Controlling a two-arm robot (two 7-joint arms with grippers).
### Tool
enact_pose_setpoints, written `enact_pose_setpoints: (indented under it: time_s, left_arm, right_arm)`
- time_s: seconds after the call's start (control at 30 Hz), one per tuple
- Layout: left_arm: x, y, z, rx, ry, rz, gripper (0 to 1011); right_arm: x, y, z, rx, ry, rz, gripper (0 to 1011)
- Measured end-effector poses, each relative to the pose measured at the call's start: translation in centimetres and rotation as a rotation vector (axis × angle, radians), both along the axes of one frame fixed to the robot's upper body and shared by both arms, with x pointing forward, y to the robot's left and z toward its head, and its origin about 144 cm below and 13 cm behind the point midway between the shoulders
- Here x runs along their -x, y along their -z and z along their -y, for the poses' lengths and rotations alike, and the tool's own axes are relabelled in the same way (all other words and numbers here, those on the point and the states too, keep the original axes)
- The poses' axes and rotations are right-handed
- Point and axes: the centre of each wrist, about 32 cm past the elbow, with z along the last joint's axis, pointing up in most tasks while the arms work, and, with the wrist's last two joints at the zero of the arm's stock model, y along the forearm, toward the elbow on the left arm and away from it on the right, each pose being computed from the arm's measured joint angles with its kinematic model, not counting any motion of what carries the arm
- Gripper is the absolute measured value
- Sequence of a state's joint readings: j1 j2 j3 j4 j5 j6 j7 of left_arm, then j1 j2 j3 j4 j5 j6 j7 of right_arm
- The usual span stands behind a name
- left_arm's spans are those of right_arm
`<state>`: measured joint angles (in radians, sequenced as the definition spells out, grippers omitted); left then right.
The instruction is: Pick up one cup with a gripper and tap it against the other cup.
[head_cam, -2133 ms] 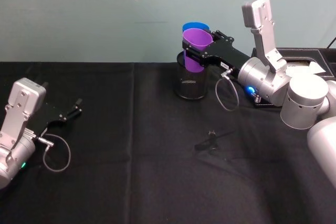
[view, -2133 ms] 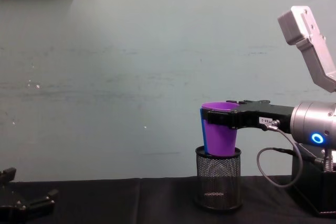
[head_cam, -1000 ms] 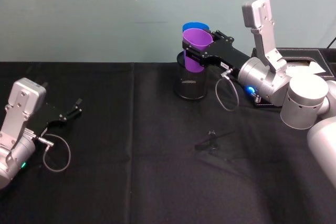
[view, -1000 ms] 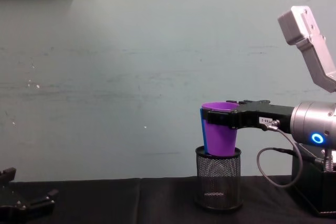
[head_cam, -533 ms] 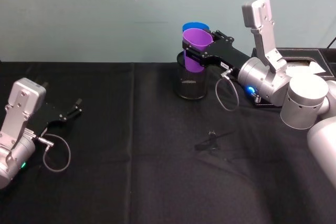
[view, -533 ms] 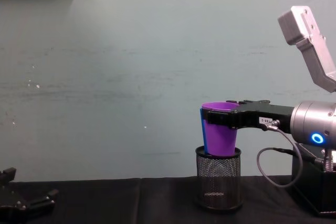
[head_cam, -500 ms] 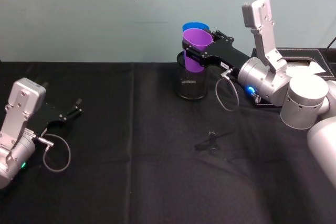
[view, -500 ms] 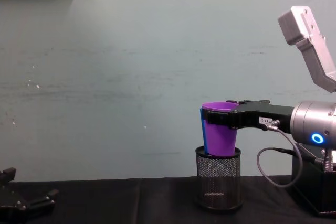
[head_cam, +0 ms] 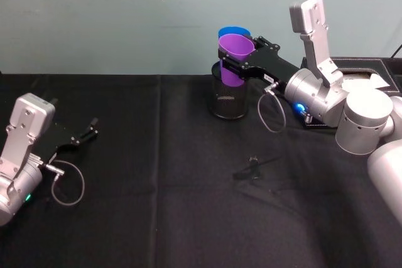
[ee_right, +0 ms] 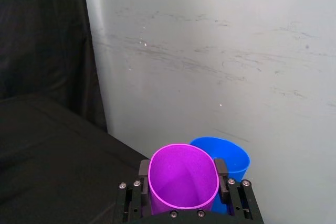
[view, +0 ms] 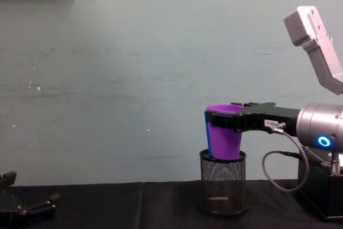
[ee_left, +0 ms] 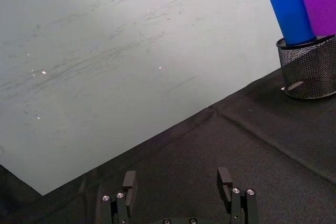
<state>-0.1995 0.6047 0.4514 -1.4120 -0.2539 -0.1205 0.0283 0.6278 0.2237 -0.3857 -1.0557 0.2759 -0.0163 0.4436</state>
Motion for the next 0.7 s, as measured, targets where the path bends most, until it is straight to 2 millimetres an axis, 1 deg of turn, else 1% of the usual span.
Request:
enact_pose_setpoints:
  time_s: [0.7]
  left_arm:
    - [0.00, 0.00, 0.00, 0.000, 0.000, 0.000, 1000]
  right_arm:
    - [0.00, 0.00, 0.00, 0.000, 0.000, 0.000, 732]
